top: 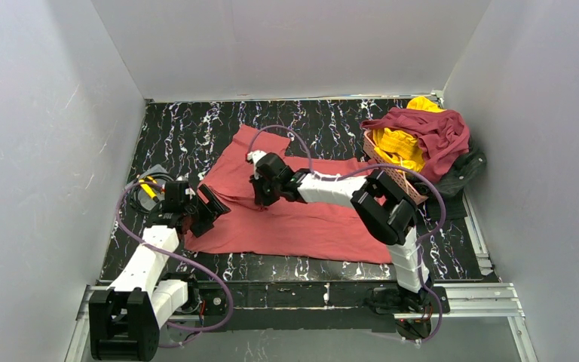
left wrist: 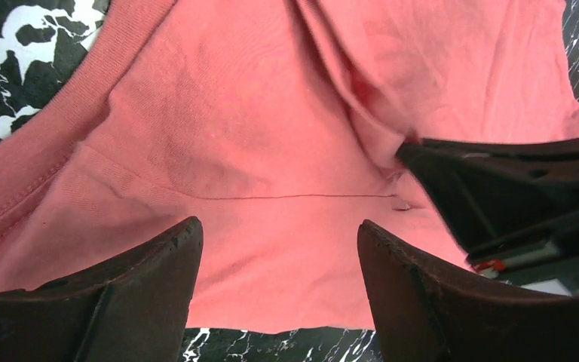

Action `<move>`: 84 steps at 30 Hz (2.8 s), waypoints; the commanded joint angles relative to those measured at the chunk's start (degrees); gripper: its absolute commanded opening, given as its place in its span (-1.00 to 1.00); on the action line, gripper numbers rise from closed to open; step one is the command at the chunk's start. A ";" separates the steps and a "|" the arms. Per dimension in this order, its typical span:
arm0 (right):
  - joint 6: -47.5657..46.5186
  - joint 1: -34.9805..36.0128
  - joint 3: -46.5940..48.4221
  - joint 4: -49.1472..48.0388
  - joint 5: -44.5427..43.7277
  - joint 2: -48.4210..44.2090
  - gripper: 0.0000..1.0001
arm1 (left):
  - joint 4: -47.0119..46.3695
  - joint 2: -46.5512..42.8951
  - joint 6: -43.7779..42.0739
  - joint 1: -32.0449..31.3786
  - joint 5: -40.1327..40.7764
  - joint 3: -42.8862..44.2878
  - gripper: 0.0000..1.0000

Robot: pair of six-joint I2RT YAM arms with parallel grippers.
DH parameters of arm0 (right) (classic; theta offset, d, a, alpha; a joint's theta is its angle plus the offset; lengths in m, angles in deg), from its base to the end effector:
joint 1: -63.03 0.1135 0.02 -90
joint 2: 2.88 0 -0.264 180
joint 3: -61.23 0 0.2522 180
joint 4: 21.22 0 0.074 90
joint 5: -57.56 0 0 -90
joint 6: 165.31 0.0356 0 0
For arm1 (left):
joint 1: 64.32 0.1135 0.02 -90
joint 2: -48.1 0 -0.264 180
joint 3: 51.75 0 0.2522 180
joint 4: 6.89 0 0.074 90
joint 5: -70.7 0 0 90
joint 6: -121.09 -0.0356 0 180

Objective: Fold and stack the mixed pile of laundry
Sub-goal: Fold the T-shirt at the center of the board.

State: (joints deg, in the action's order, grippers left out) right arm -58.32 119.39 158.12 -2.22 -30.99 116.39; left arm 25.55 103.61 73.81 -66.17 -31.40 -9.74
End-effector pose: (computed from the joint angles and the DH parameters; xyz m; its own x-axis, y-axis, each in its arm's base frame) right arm 0.2566 0.3872 0.1753 -0.5965 -0.3691 -0.7127 -0.6990 0.6753 0.2353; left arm 0.1911 -0.0136 0.1940 -0.6479 -0.6428 -0.4087 -0.3570 0.7303 -0.5824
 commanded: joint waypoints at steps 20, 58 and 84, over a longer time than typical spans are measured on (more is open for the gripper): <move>10.78 -9.71 -1.78 -5.49 -3.41 -6.01 0.00 | 1.41 3.19 -2.29 -0.16 -3.28 5.25 0.45; 22.87 -8.50 -57.36 -6.65 -4.91 -49.06 0.77 | -4.88 4.66 2.97 -6.85 5.39 -10.20 0.45; 2.80 -27.31 -25.35 17.12 -25.30 -40.99 0.63 | 9.33 10.89 -26.21 -6.40 4.49 34.51 0.55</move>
State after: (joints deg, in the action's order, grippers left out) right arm -49.09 98.58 131.46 14.87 -56.41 69.07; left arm 36.54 114.95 55.25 -72.90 -27.60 25.01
